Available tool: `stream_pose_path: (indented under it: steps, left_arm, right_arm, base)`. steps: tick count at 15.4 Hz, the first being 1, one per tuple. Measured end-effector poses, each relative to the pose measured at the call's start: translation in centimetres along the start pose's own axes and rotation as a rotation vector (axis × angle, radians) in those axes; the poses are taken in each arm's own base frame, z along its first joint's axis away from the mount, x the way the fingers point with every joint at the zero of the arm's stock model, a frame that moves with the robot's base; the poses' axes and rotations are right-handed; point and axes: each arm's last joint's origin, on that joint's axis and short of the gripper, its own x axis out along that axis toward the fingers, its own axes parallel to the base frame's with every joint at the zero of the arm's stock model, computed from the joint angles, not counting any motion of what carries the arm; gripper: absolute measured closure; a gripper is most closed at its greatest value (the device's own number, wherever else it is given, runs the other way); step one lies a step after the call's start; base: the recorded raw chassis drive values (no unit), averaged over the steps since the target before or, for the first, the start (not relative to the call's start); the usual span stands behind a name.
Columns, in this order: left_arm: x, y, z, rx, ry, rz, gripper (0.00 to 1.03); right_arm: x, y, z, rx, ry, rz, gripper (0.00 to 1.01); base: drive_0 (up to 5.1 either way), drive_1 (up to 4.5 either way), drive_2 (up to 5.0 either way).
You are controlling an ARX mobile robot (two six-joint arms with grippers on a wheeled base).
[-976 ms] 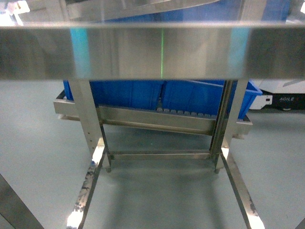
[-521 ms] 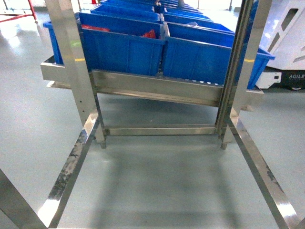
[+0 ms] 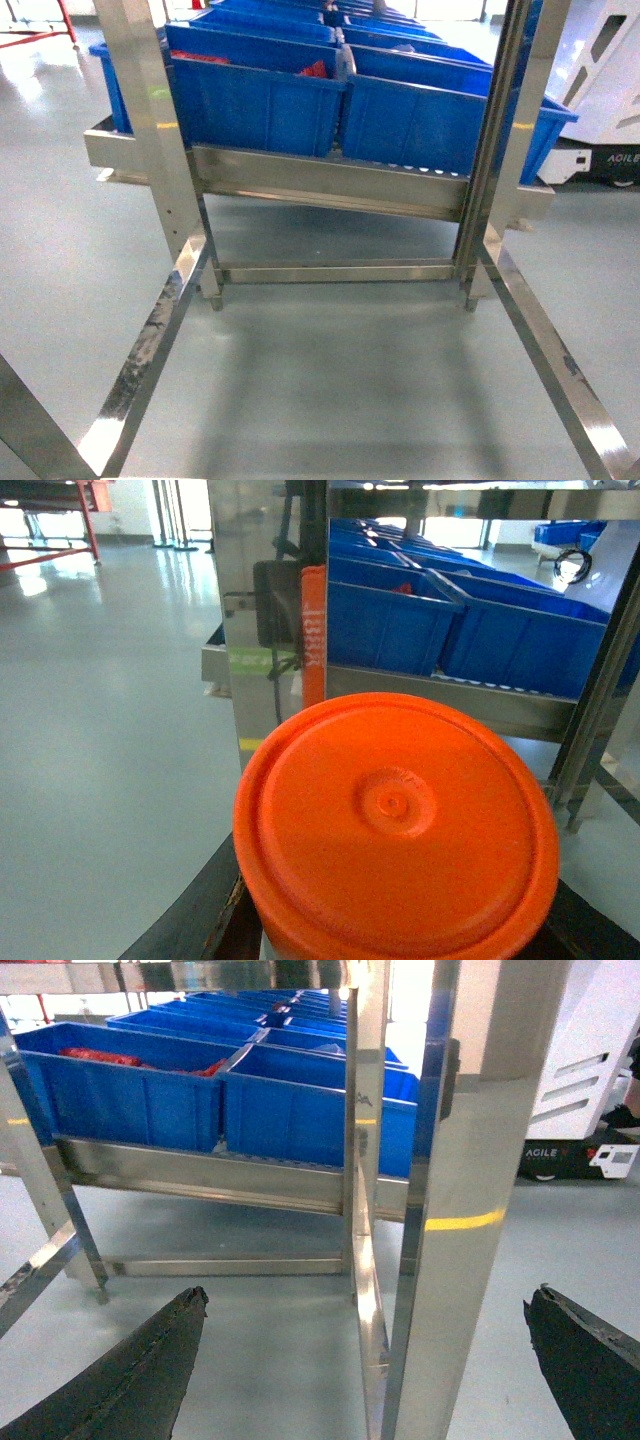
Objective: Pick capacitor and pack into box
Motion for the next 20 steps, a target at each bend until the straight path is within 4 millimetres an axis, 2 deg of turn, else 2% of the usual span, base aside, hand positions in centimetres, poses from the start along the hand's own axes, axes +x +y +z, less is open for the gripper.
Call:
stream_pose_path:
  steps: [20]
  left_arm:
    - [0.0,0.0,0.01,0.0,-0.001,0.001,0.58]
  right_arm:
    - [0.0,0.0,-0.01,0.0,0.001,0.001,0.03]
  base:
    - [-4.9,2.51,2.4]
